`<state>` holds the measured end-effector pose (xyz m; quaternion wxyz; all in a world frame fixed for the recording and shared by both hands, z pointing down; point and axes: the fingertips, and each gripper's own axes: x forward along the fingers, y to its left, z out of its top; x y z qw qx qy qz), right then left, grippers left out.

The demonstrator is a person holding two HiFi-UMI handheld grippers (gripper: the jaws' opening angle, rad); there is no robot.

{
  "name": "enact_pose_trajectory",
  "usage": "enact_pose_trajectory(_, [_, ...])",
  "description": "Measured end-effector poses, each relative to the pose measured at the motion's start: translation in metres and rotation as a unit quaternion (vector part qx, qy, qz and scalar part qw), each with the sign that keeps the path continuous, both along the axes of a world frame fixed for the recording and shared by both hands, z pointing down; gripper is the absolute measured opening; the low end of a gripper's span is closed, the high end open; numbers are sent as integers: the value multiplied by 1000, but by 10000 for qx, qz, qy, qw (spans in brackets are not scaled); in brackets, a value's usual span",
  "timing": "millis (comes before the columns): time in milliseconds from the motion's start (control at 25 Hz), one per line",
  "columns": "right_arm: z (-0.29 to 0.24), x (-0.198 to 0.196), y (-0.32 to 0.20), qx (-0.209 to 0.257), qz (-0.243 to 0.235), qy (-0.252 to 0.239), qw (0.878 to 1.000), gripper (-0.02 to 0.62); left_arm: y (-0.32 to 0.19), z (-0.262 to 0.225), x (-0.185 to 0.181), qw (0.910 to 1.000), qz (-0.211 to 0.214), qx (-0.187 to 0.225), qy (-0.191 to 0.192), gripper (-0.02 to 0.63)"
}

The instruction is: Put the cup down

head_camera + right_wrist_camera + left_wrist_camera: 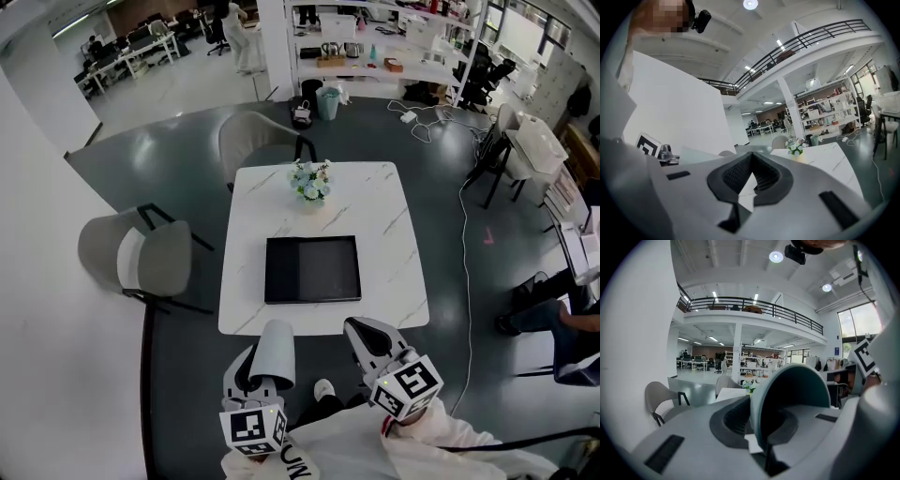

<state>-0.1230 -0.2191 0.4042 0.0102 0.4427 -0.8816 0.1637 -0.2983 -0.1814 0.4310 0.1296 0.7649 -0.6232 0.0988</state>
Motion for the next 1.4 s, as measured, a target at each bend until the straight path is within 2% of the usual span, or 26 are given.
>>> enact_pose_trajectory(800, [4, 16, -44, -11, -342, -29, 9994, 5, -32, 1, 19, 9991, -295, -204, -219, 31])
enact_pose_trajectory(1080, [6, 31, -63, -20, -351, -45, 9994, 5, -47, 5, 31, 9986, -353, -263, -277, 31])
enact_pose_trajectory(1400, [13, 31, -83, -60, -373, -35, 9993, 5, -66, 13, 33, 9983, -350, -346, -320, 31])
